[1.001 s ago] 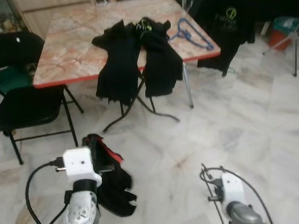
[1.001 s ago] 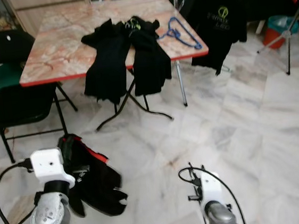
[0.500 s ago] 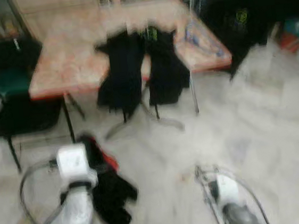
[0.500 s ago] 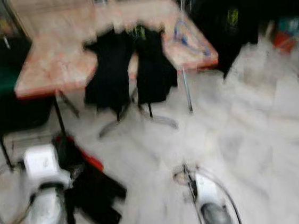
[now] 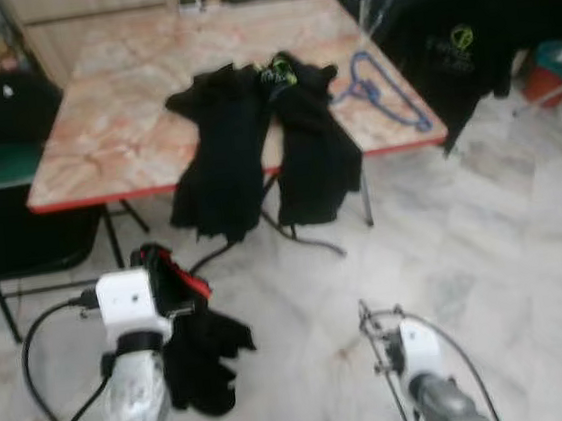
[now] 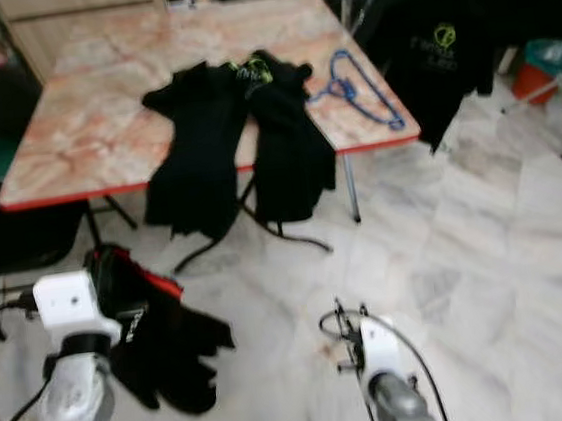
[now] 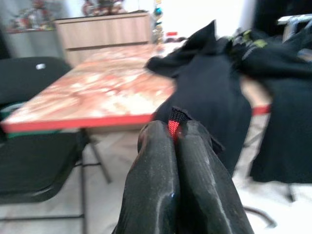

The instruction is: Hang hanger

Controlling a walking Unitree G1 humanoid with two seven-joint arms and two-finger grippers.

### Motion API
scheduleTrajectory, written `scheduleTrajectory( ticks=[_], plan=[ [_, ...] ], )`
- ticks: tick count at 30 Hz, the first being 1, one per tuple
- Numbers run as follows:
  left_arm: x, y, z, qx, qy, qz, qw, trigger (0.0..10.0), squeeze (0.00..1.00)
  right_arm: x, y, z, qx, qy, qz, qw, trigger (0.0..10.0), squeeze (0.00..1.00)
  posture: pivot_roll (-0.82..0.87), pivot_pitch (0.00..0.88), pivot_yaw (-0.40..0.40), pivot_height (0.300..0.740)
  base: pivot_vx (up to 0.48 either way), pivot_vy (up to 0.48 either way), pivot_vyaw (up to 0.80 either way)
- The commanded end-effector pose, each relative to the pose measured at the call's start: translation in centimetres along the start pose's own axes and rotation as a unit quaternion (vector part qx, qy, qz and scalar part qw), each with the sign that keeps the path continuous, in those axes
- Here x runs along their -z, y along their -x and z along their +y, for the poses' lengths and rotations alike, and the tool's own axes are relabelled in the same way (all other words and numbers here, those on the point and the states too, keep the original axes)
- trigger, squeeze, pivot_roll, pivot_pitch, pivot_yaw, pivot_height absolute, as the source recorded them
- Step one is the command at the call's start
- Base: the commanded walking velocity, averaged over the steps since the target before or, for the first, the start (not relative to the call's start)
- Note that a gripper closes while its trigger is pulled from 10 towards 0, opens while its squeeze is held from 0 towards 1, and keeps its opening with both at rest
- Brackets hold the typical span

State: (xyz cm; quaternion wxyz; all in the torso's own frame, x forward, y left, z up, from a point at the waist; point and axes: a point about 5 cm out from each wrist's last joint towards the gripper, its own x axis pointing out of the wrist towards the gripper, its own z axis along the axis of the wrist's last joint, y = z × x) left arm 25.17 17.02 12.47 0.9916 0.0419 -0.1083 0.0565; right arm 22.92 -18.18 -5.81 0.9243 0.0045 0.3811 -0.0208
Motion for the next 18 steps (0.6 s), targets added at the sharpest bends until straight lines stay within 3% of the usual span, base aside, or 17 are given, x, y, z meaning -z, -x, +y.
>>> scheduleTrajectory(
  ticks=[1,10,18],
  plan=[
    [-0.8,-0.4,0.8,-0.013,-0.005,-0.016,1.0,10.0,0.0,-0.1,0.0,0.4,-0.004,-0.006,-0.002,1.0,10.0,0.0,0.07,0.075,-0.047,0.74,0.337,0.0,0.0],
    [-2.5,-1.5,1.0,-0.017,-0.003,-0.047,0.999,10.0,0.0,-0.1,0.0,0.4,-0.006,-0.005,-0.001,1.0,10.0,0.0,0.07,0.071,-0.046,0.74,0.336,0.0,0.0],
    [-8.8,-5.7,2.1,-0.032,0.0,-0.155,0.987,10.0,0.0,-0.1,-0.1,0.5,-0.006,-0.006,-0.001,1.0,10.0,0.0,0.09,0.071,-0.046,0.74,0.335,0.0,0.0]
  ],
)
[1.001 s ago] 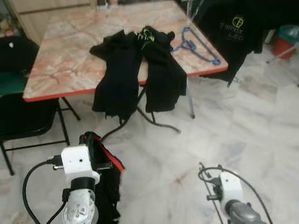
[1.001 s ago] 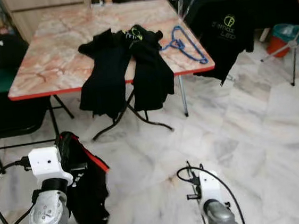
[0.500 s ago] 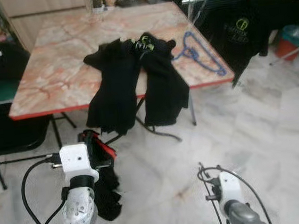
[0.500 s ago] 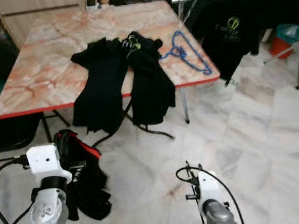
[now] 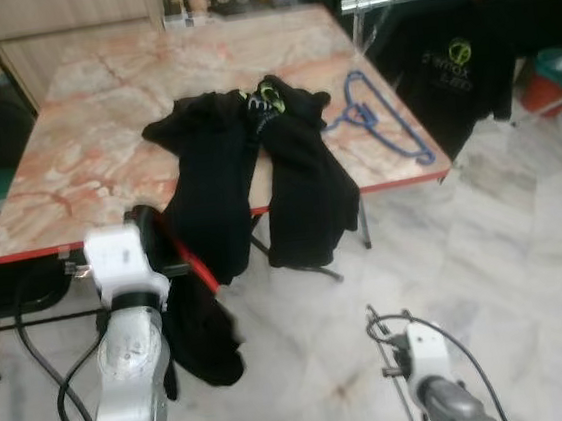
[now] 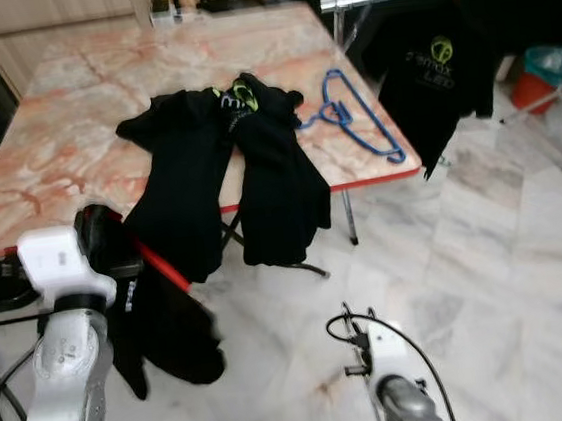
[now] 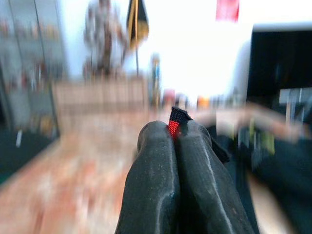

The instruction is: Hang hanger

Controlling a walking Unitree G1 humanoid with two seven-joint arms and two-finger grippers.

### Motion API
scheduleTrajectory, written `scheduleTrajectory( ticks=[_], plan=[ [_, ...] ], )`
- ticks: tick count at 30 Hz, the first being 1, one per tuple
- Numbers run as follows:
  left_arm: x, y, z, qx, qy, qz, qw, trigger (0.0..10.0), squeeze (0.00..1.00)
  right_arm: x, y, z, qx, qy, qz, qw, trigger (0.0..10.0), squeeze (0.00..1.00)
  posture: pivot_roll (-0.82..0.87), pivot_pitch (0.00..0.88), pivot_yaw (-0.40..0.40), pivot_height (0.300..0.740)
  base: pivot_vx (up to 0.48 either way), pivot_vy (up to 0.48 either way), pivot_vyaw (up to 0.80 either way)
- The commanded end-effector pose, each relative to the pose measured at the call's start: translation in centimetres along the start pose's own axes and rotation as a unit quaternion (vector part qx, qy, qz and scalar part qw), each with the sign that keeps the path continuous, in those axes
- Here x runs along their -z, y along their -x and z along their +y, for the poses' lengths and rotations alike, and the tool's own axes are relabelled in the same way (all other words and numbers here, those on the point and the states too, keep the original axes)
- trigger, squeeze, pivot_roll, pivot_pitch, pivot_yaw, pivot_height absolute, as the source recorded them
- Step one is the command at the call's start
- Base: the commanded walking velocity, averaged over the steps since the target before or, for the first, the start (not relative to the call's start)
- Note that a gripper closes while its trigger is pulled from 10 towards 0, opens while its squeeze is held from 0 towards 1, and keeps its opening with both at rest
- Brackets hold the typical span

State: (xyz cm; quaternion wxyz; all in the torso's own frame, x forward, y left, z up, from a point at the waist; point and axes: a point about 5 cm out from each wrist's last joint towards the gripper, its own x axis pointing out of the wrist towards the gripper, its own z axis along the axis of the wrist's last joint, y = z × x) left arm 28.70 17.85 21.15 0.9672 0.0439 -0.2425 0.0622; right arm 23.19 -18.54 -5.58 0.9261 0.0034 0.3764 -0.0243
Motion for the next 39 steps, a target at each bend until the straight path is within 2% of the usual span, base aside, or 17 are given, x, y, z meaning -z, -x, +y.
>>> scheduleTrajectory(
  ticks=[1,5,6,11,13,14,16,17,20,21,22,27,34,39],
  plan=[
    [-1.8,-1.6,1.1,-0.014,-0.011,-0.038,0.999,10.0,0.0,0.3,0.0,0.8,-0.01,-0.006,0.004,1.0,10.0,0.0,0.09,0.072,-0.045,0.74,0.33,0.0,0.0],
    [-2.7,-2.6,1.3,-0.013,-0.014,-0.056,0.998,10.0,0.0,0.2,0.0,0.8,-0.01,-0.007,0.004,1.0,10.0,0.0,0.09,0.073,-0.045,0.74,0.334,0.0,0.0],
    [-3.6,-3.8,1.4,-0.014,-0.011,-0.073,0.997,10.0,0.0,0.2,0.0,0.8,-0.009,-0.008,0.003,1.0,10.0,0.0,0.09,0.072,-0.044,0.74,0.334,0.0,0.0],
    [-5.1,-6.2,1.6,-0.021,-0.01,-0.106,0.994,10.0,0.0,0.2,0.0,0.8,-0.008,-0.009,0.003,1.0,10.0,0.0,0.1,0.07,-0.045,0.74,0.334,0.0,0.0],
    [-6.3,-7.7,1.7,-0.026,-0.007,-0.128,0.991,10.0,0.0,0.2,0.0,0.9,-0.008,-0.01,0.002,1.0,10.0,0.0,0.09,0.066,-0.044,0.74,0.336,0.0,0.0],
    [-6.3,-7.7,1.7,-0.026,-0.007,-0.128,0.991,10.0,0.0,0.2,0.0,0.9,-0.008,-0.01,0.002,1.0,10.0,0.0,0.09,0.066,-0.044,0.74,0.337,0.0,0.0],
    [-7.4,-9.3,1.9,-0.022,-0.013,-0.148,0.989,10.0,0.0,0.1,0.0,0.9,-0.007,-0.011,0.001,1.0,10.0,0.0,0.1,0.064,-0.043,0.74,0.336,0.0,0.0],
    [-7.4,-9.3,1.9,-0.022,-0.013,-0.148,0.989,10.0,0.0,0.1,0.0,0.9,-0.007,-0.011,0.001,1.0,10.0,0.0,0.1,0.064,-0.043,0.74,0.337,0.0,0.0],
    [-9.2,-11.4,2.4,-0.023,-0.019,-0.174,0.984,10.0,0.0,0.1,0.0,0.9,-0.006,-0.013,0.001,1.0,10.0,0.0,0.1,0.056,-0.035,0.74,0.336,0.0,0.0],
    [-10.1,-12.8,2.7,-0.025,-0.027,-0.176,0.984,10.0,0.0,0.1,-0.1,1.0,-0.006,-0.014,0.0,1.0,10.0,0.0,0.11,0.053,-0.033,0.74,0.334,0.0,0.0],
    [-10.2,-13.4,2.8,-0.026,-0.026,-0.169,0.985,10.0,0.0,0.1,-0.1,1.0,-0.006,-0.015,0.0,1.0,10.0,0.0,0.11,0.05,-0.032,0.74,0.337,0.0,0.0],
    [-10.3,-14.5,2.9,-0.023,-0.016,-0.166,0.986,10.0,0.0,0.0,-0.1,1.0,-0.004,-0.017,-0.002,1.0,10.0,0.0,0.09,0.041,-0.025,0.74,0.328,0.0,0.0],
    [-9.7,-14.9,2.6,-0.017,-0.02,-0.16,0.987,10.0,0.0,0.0,-0.1,1.1,-0.002,-0.02,-0.003,1.0,10.0,0.0,0.09,0.032,-0.024,0.74,0.332,0.0,0.0],
    [-10.8,-15.8,2.7,-0.02,-0.013,-0.178,0.984,10.0,0.0,0.0,-0.1,1.1,-0.003,-0.02,-0.003,1.0,10.0,0.0,0.1,0.03,-0.021,0.74,0.337,0.0,0.0]
  ],
)
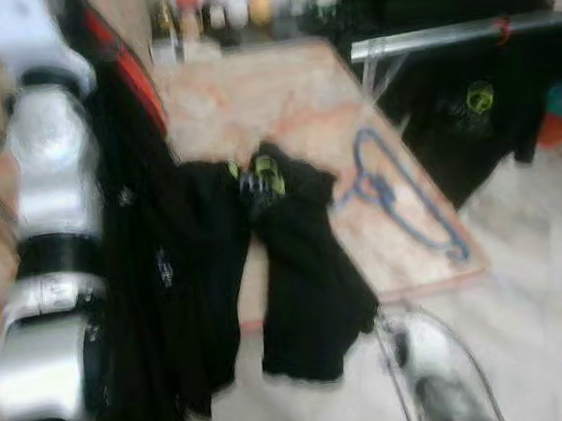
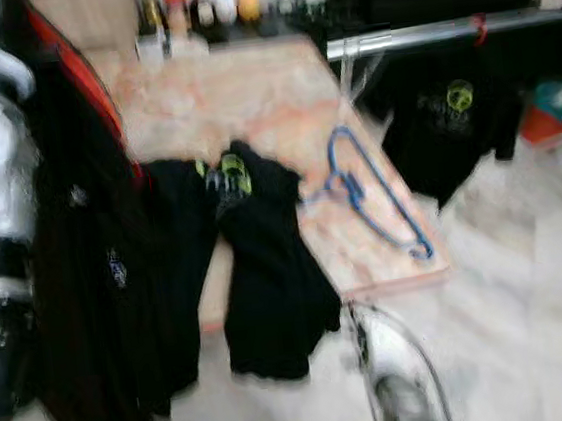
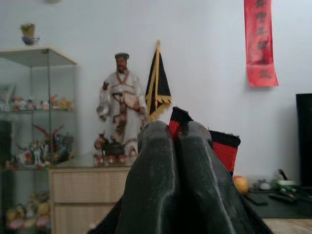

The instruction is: Hang hanger

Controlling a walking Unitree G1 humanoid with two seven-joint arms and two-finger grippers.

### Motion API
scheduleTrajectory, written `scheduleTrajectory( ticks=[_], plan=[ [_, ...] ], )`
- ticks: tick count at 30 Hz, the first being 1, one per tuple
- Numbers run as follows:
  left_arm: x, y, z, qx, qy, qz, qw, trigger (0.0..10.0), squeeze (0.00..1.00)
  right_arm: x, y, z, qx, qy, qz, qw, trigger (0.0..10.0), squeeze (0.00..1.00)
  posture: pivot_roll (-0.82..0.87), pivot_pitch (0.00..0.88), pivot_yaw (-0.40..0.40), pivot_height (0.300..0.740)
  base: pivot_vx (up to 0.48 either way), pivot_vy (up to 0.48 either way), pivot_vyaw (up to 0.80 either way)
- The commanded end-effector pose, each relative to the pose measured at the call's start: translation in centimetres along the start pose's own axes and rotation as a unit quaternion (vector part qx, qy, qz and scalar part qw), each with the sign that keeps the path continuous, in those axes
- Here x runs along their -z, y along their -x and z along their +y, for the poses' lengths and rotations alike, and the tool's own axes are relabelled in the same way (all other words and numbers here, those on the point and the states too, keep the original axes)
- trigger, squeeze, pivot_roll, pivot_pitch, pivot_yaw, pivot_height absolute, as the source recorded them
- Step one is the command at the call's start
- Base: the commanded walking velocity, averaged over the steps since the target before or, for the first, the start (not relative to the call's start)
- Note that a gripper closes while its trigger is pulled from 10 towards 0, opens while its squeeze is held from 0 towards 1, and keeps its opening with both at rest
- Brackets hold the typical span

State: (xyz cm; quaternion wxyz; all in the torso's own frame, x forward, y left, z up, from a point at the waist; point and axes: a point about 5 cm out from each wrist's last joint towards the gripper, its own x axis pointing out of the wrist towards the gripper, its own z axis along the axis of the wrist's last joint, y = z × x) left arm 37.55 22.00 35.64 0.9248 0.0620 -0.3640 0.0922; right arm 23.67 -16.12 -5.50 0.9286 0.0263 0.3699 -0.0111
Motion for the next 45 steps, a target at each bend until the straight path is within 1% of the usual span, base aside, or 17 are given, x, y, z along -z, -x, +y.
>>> scheduleTrajectory(
  ticks=[1,8,10,13,17,18,21,22,23,27,28,32,34,36,37,43,45],
  plan=[
    [-2.6,-1.5,-1.0,0.012,0.011,-0.055,0.998,10.0,0.0,0.3,0.2,-1.3,0.018,-0.004,0.003,1.0,10.0,0.0,0.1,0.03,-0.021,0.74,0.334,0.0,0.0],
    [-2.0,-1.4,-1.5,0.021,0.019,-0.049,0.998,10.0,0.0,0.3,0.2,-1.3,0.019,-0.005,0.004,1.0,10.0,0.0,0.09,0.036,-0.021,0.74,0.332,0.0,0.0],
    [-0.3,-0.5,-2.3,0.05,0.051,-0.009,0.997,10.0,0.0,0.4,0.2,-1.3,0.019,-0.004,0.004,1.0,10.0,0.0,0.09,0.04,-0.021,0.74,0.274,0.0,0.0],
    [1.1,0.7,-2.8,0.07,0.056,0.017,0.996,10.0,0.0,0.5,0.2,-1.3,0.019,-0.004,0.005,1.0,10.0,0.0,0.09,0.042,-0.019,0.74,0.091,0.0,0.0],
    [5.4,7.2,-3.7,0.106,0.079,0.105,0.986,10.0,0.0,0.7,0.3,-1.4,0.019,-0.003,0.007,1.0,10.0,0.0,0.09,0.062,-0.021,0.74,0.0,0.0,0.0],
    [6.2,9.9,-3.1,0.095,0.104,0.137,0.981,10.0,0.0,0.8,0.3,-1.4,0.019,-0.002,0.008,1.0,10.0,0.0,0.09,0.068,-0.02,0.74,0.0,0.0,0.0],
    [6.7,12.1,-2.6,0.083,0.118,0.164,0.976,10.0,0.0,0.9,0.3,-1.5,0.018,0.0,0.01,1.0,10.0,0.0,0.09,0.075,-0.019,0.74,0.0,0.0,0.0],
    [6.7,12.1,-2.6,0.083,0.118,0.164,0.976,10.0,0.0,0.9,0.3,-1.5,0.018,0.0,0.01,1.0,10.0,0.0,0.09,0.075,-0.019,0.74,0.0,0.0,0.0],
    [6.9,14.0,-2.2,0.074,0.127,0.185,0.972,10.0,0.0,0.9,0.4,-1.5,0.019,0.0,0.011,1.0,10.0,0.0,0.09,0.079,-0.019,0.74,0.0,0.0,0.0],
    [6.9,17.5,-2.3,0.095,0.118,0.221,0.963,10.0,0.0,1.0,0.4,-1.6,0.019,0.003,0.013,1.0,10.0,0.0,0.09,0.089,-0.019,0.74,0.0,0.0,0.0],
    [7.0,19.2,-2.5,0.105,0.111,0.244,0.958,10.0,0.0,1.0,0.4,-1.7,0.018,0.005,0.014,1.0,10.0,0.0,0.1,0.089,-0.019,0.74,0.0,0.0,0.0],
    [6.9,20.6,-2.7,0.109,0.111,0.264,0.952,10.0,0.0,1.0,0.4,-1.7,0.018,0.006,0.014,1.0,10.0,0.0,0.09,0.092,-0.022,0.74,0.0,0.0,0.0],
    [6.6,22.3,-3.3,0.133,0.111,0.3,0.938,10.0,0.0,1.0,0.4,-1.7,0.017,0.007,0.015,1.0,10.0,0.0,0.1,0.094,-0.024,0.74,0.0,0.0,0.0],
    [6.7,22.6,-3.5,0.141,0.108,0.306,0.935,10.0,0.0,1.0,0.4,-1.7,0.017,0.007,0.015,1.0,10.0,0.0,0.1,0.094,-0.024,0.74,0.0,0.0,0.0],
    [6.9,23.6,-3.7,0.162,0.095,0.336,0.923,10.0,0.0,1.0,0.4,-1.8,0.017,0.008,0.016,1.0,10.0,0.0,0.09,0.092,-0.022,0.74,0.0,0.0,0.0],
    [6.7,24.9,-3.2,0.162,0.076,0.36,0.916,10.0,0.0,1.0,0.4,-1.8,0.016,0.01,0.016,1.0,10.0,0.0,0.1,0.096,-0.024,0.74,0.0,0.0,0.0],
    [6.5,24.9,-3.0,0.149,0.078,0.358,0.919,10.0,0.9,1.0,0.4,-1.9,0.016,0.011,0.016,1.0,10.0,0.0,0.1,0.096,-0.025,0.74,0.0,0.0,0.0]
  ],
)
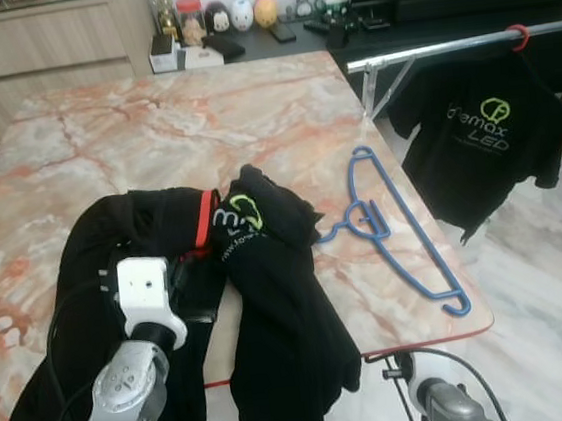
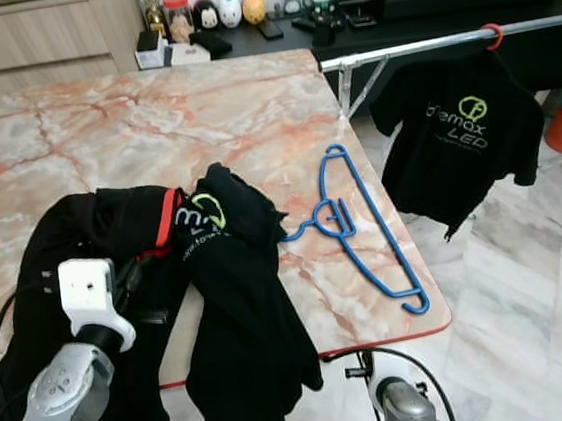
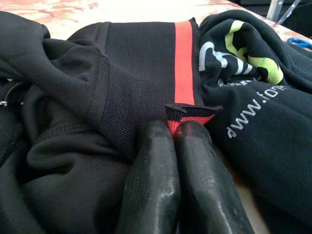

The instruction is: Hang hanger

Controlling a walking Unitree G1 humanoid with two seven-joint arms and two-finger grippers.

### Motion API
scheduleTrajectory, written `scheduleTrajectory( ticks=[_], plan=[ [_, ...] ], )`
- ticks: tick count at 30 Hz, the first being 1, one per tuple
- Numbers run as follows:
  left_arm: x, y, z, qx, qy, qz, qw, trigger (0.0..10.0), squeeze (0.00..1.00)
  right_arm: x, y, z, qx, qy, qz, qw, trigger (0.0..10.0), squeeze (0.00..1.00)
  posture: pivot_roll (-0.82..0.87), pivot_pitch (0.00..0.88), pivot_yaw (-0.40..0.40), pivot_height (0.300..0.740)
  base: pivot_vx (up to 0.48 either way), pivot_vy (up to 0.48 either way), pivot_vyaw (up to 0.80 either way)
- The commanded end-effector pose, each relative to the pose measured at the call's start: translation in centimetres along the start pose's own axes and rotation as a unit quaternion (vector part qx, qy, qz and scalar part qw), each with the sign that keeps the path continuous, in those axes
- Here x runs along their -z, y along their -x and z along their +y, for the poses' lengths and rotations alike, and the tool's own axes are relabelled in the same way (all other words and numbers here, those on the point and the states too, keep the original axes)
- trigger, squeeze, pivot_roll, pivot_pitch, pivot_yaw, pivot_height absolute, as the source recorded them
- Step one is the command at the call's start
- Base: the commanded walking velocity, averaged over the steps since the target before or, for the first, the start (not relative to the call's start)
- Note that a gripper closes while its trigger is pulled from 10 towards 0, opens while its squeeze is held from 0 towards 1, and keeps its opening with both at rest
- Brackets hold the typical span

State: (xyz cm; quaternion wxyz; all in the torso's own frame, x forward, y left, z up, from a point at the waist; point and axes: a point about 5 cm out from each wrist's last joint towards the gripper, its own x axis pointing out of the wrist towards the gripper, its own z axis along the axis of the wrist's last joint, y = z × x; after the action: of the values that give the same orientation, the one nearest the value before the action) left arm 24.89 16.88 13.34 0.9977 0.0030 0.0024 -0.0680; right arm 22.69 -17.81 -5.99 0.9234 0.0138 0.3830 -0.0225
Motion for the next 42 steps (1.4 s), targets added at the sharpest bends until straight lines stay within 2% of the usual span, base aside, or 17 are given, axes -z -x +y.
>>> scheduleTrajectory(
  ticks=[1,11,22,30,31,32,33,37,42],
  plan=[
    [-0.6,0.3,0.2,-0.012,-0.003,-0.01,1.0,10.0,1.0,0.0,0.0,-0.1,-0.001,0.004,0.003,1.0,10.0,0.0,0.1,0.096,-0.025,0.74,0.0,0.0,0.0],
    [-2.2,1.1,0.0,-0.016,0.0,-0.049,0.999,10.0,1.0,0.0,0.0,-0.1,-0.002,0.005,0.003,1.0,10.0,0.0,0.1,0.093,-0.024,0.74,0.0,0.0,0.0],
    [-2.3,2.5,-0.2,0.003,-0.015,-0.046,0.999,10.0,1.0,-0.1,0.0,-0.1,-0.004,0.007,0.003,1.0,10.0,0.0,0.11,0.096,-0.027,0.74,0.0,0.0,0.0],
    [-3.3,2.9,1.2,-0.068,-0.016,-0.083,0.994,10.0,1.0,-0.1,0.0,-0.2,-0.004,0.007,0.002,1.0,10.0,0.0,0.11,0.098,-0.03,0.74,0.0,0.0,0.0],
    [-3.7,2.5,1.2,-0.099,-0.013,-0.102,0.99,10.0,0.43,-0.1,0.0,-0.2,-0.004,0.008,0.002,1.0,10.0,0.0,0.11,0.098,-0.033,0.74,0.0,0.0,0.0],
    [-3.8,2.3,1.1,-0.109,-0.009,-0.109,0.988,10.0,0.43,-0.1,0.0,-0.2,-0.005,0.009,0.003,1.0,10.0,0.0,0.11,0.098,-0.033,0.74,0.0,0.0,0.0],
    [-3.7,2.1,0.8,-0.107,-0.003,-0.112,0.988,10.0,0.0,-0.2,0.0,-0.2,-0.005,0.009,0.002,1.0,10.0,0.0,0.11,0.098,-0.036,0.74,0.0,0.0,0.0],
    [-3.1,1.4,-0.1,-0.11,0.016,-0.111,0.988,10.0,0.0,-0.2,0.0,-0.2,-0.007,0.01,0.002,1.0,10.0,0.0,0.11,0.098,-0.036,0.74,0.0,0.0,0.0],
    [-2.6,0.6,-1.0,-0.095,-0.003,-0.113,0.989,10.0,0.0,-0.2,0.0,-0.2,-0.006,0.01,0.002,1.0,10.0,0.0,0.09,0.095,-0.038,0.74,0.0,0.0,0.0]
  ],
)
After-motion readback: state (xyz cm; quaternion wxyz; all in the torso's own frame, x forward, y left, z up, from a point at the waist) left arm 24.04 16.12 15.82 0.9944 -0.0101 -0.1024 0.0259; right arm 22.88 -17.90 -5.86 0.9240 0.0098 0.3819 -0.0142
